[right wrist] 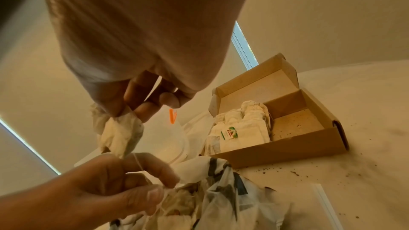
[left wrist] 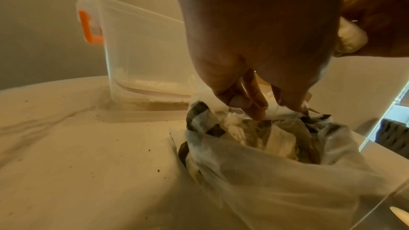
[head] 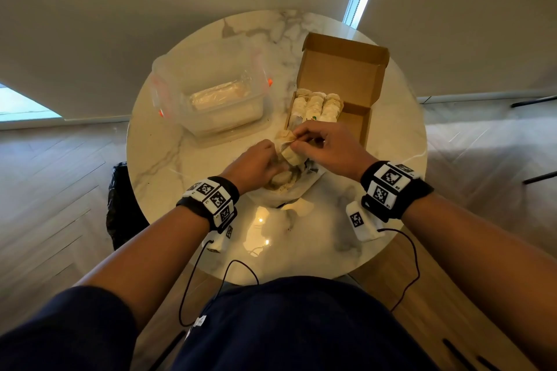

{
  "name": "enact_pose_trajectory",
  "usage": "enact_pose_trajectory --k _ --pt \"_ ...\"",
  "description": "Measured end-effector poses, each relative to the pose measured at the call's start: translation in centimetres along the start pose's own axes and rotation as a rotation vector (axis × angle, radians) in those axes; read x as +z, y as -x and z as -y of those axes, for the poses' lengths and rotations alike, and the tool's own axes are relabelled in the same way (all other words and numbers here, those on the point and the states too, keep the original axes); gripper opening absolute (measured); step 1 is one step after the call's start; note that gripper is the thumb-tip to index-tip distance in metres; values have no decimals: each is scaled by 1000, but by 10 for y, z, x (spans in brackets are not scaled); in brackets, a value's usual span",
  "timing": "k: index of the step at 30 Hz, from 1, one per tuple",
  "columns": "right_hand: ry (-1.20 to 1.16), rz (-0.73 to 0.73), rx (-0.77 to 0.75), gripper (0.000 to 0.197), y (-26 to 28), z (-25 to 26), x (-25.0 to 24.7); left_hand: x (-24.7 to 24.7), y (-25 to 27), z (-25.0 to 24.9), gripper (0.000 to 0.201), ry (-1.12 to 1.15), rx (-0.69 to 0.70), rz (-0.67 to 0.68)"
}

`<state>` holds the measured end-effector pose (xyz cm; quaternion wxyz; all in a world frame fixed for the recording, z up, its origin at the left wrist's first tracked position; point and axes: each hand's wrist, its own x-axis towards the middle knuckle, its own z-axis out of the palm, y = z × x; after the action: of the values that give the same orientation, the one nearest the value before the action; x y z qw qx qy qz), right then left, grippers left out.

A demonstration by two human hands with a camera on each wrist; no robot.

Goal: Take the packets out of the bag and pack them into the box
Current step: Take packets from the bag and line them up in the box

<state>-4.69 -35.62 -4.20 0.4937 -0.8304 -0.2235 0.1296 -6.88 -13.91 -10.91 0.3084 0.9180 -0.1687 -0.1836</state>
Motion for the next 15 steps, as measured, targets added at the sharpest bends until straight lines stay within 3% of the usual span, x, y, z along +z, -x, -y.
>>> enact_pose_trajectory --k 3,5,15 --pt "64 -19 16 18 3 -6 0 0 4 0 21 14 63 -57" --pt "129 -44 45 21 6 -14 -1 -4 10 -2 16 44 63 -70" --pt "271 -164 120 13 13 -35 0 -40 22 -18 22 82 117 -31"
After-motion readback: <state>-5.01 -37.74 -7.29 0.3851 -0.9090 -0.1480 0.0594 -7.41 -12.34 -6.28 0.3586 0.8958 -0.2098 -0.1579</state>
